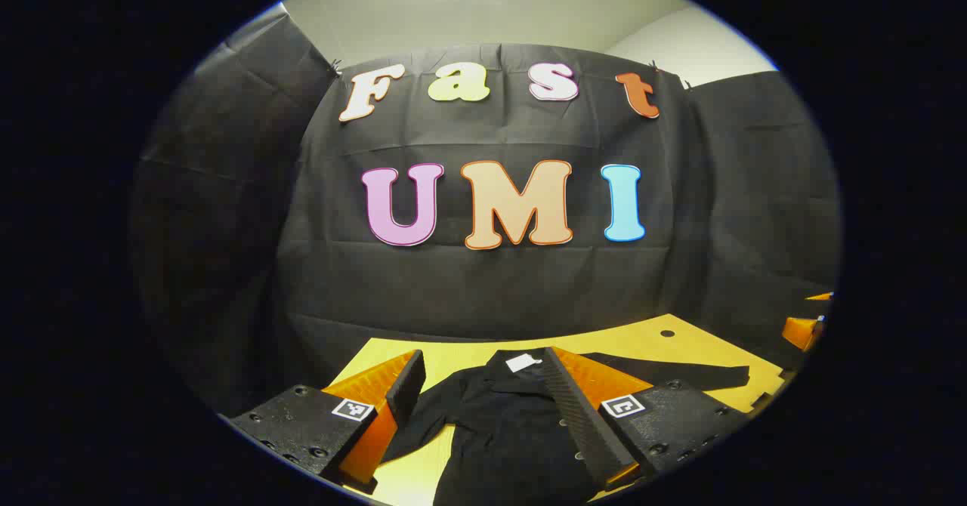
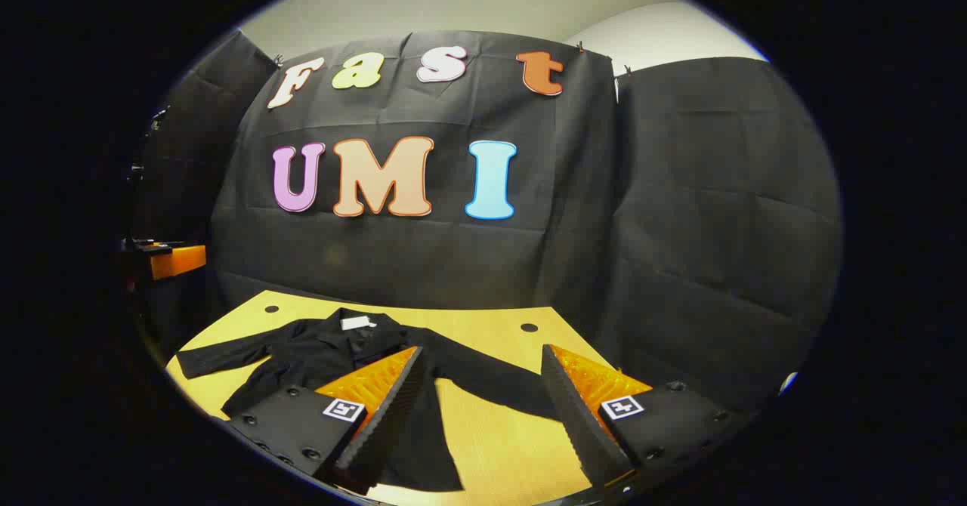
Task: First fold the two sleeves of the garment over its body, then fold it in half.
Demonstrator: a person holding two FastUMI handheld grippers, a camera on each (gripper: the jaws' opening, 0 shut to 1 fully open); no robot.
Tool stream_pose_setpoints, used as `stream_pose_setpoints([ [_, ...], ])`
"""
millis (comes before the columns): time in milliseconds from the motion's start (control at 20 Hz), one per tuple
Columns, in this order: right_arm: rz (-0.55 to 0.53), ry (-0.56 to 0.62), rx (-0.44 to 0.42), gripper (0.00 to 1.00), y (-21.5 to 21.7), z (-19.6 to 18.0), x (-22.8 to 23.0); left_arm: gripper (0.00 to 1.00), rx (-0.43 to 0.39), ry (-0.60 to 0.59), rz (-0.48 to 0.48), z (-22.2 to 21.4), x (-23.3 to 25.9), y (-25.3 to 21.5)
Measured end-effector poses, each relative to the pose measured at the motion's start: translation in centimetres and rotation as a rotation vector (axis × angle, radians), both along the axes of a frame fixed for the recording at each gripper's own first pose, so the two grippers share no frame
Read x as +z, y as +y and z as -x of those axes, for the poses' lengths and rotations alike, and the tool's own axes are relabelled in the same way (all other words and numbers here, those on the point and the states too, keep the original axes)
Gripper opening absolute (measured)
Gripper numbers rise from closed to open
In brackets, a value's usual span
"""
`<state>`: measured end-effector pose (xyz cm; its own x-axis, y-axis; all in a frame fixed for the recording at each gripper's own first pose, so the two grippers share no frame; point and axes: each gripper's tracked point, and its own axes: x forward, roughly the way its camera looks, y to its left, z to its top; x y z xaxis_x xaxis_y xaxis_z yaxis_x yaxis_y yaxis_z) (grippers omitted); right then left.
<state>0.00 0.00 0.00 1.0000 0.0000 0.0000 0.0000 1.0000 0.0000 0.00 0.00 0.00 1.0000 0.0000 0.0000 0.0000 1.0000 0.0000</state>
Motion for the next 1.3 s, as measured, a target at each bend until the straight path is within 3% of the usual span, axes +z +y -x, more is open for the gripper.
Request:
stream_pose_setpoints([
  [450,-0.014,0.005,-0.019,0.97,-0.9,0.3,-0.6,0.96,-0.058,-0.04,-0.031,-0.8,1.4,-2.3],
  [500,-0.019,0.004,-0.014,0.97,-0.8,0.0,-0.6,0.93,-0.057,-0.038,-0.033,-0.8,1.2,-2.2],
  [650,-0.028,0.003,0.001,0.97,-0.5,-0.4,-0.5,0.97,-0.046,-0.023,-0.037,-0.7,0.7,-1.6],
  [850,-0.026,0.009,0.014,0.97,-0.1,-0.7,-0.8,0.93,-0.024,0.0,-0.025,-0.6,-0.3,-0.5],
  [900,-0.024,0.014,0.019,0.97,0.0,-0.7,-0.9,0.97,-0.02,0.008,-0.023,-0.6,-0.6,-0.4],
  [1150,-0.019,0.027,0.024,0.97,0.2,-0.9,-1.0,0.97,-0.007,0.045,-0.006,-0.8,-1.8,0.2],
  [1300,-0.015,0.032,0.024,0.97,0.1,-1.1,-1.1,0.93,0.002,0.043,-0.009,-1.1,-1.9,0.4],
])
